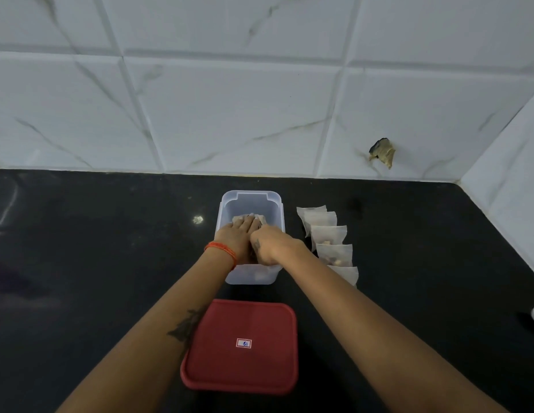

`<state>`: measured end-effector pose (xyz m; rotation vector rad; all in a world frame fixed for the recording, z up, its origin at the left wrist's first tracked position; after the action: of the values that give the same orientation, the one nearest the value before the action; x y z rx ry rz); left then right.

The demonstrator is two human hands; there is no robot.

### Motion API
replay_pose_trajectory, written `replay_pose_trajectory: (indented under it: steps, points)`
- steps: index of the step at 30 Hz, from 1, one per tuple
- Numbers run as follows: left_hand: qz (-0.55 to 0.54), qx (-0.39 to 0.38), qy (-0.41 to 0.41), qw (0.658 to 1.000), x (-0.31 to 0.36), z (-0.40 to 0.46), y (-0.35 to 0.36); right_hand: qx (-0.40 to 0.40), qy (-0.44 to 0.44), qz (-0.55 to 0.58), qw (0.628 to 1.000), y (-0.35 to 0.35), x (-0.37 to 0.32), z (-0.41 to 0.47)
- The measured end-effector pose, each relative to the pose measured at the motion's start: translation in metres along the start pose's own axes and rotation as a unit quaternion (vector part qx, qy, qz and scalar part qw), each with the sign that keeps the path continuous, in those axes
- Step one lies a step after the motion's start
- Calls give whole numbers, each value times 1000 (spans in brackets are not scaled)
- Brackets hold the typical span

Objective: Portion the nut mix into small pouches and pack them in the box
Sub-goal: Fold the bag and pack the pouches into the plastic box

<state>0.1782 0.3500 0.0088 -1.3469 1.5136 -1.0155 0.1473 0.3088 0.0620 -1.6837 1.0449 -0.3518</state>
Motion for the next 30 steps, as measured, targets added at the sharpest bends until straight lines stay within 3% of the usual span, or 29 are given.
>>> replay_pose_trajectory:
  steps: [7, 11, 13, 15, 18, 20, 22, 25, 30]
  points:
    - [-64, -77, -25, 995, 1, 3, 7, -57, 14, -10, 998, 10, -2, 7]
    - [-179, -85, -18, 980, 1, -5, -19, -3, -2, 32, 999, -17, 4, -2]
    - [-261, -32, 2, 965, 1, -14, -46, 50, -16, 27, 998, -40, 13, -11]
    - [-375, 51, 19, 925, 0, -25, -72, 121, -43, 48, 991, -59, 24, -26]
    - [-551, 142, 40, 821, 15, -52, -91, 256, -88, 198, 942, -75, 49, -69]
    - [-610, 168, 60, 772, 40, -69, -89, 320, -94, 297, 895, -68, 71, -101]
    - [-639, 166, 81, 747, 71, -79, -75, 361, -74, 356, 859, -47, 94, -123]
    - [-648, 142, 58, 746, 109, -81, -40, 413, -20, 410, 813, -4, 125, -145]
    - [-566, 201, -50, 798, 121, -90, 3, 489, 120, 350, 790, 62, 166, -174]
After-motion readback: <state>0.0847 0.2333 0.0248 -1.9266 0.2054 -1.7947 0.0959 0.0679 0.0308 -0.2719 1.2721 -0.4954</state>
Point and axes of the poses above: each hand's wrist, its own z-axis towards the middle knuckle, its own y-axis out of the palm, x = y × z, the point moved 9 cm from there along z, towards the middle knuckle, and after that the axes turned 13 degrees about -y, right-handed, at the moved point
